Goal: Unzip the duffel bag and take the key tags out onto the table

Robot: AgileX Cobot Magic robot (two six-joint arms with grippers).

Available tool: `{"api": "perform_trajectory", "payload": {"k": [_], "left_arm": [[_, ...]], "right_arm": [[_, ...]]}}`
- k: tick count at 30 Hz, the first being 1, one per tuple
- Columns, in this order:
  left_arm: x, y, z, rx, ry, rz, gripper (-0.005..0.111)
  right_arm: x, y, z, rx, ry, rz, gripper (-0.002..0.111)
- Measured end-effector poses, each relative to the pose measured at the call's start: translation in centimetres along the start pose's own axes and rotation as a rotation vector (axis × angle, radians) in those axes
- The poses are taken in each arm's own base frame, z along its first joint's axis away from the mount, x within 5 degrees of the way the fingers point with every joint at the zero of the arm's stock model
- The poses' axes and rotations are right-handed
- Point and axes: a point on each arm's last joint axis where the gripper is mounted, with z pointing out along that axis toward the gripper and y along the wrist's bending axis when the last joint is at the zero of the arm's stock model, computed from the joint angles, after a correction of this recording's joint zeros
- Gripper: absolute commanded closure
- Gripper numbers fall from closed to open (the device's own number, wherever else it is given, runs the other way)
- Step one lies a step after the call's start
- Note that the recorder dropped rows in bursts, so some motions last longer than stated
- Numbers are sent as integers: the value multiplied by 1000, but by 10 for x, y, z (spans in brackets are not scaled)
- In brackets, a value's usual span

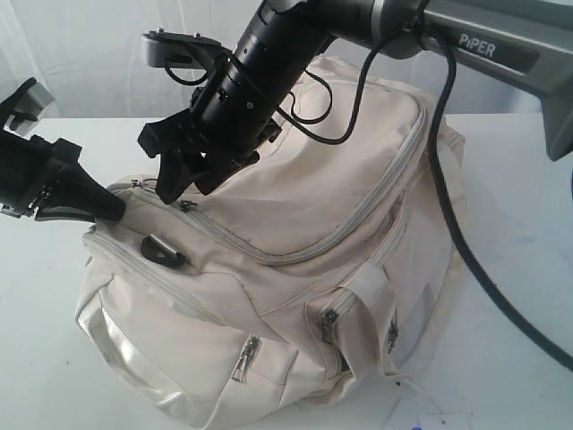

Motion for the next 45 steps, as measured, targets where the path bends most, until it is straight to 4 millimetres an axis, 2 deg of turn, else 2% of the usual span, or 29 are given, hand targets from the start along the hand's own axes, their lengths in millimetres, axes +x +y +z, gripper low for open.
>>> {"api": "perform_trajectory", "payload": {"k": [7, 14, 22, 31, 38, 45], "left_arm": [[0, 0, 0, 0, 0, 0, 107], [0, 0, 0, -1, 1, 1, 107], [0, 0, 0, -1, 1, 1, 107], [0, 0, 0, -1, 1, 3, 107], [0, 0, 0, -1, 1, 5, 107], [0, 0, 0, -1, 1, 5, 107]], "right_arm": [[2, -3, 1, 22, 14, 5, 57], [5, -11, 13, 36, 47, 23, 58], [4, -9, 22, -35, 41, 66, 75], [4, -9, 22, -41, 39, 70, 78], [3, -8, 22, -52, 35, 75, 94], [-1, -5, 17, -54, 13, 63, 106]]}}
